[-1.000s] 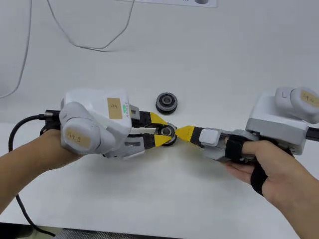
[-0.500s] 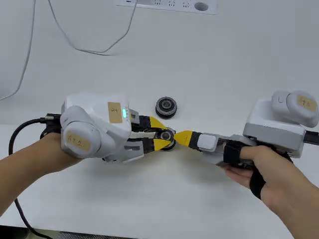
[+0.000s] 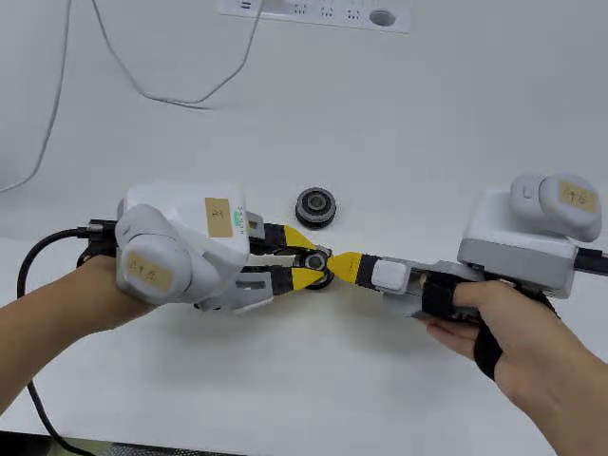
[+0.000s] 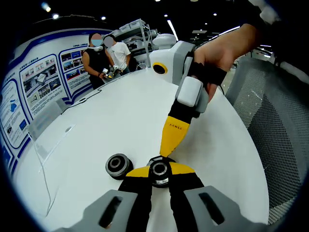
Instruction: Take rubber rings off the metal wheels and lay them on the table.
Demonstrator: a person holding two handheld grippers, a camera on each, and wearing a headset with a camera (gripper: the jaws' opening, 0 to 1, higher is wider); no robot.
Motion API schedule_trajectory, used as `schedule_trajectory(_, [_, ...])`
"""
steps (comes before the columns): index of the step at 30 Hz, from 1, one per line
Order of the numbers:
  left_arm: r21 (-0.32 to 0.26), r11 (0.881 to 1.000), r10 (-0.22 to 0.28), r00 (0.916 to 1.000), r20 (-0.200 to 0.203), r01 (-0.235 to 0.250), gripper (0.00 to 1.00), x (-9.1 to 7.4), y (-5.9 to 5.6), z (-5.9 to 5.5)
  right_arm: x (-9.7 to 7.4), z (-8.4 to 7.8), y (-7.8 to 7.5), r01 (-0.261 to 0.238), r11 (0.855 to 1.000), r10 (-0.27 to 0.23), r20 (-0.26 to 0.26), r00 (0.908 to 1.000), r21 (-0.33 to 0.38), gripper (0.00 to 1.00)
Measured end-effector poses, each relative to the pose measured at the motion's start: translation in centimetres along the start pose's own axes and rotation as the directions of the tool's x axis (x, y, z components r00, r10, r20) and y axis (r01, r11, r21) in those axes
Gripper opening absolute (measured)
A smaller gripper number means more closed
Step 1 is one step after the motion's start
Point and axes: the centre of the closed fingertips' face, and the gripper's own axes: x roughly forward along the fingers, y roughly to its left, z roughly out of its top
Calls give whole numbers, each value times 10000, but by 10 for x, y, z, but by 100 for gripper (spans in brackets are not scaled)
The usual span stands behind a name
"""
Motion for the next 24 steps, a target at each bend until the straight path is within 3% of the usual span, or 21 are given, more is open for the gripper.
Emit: schedule_trajectory(24, [71,9995,291,9996,69,-292,13,-1,0,1,-1,1,5,33,9981,-38,-78,10000,-609,1])
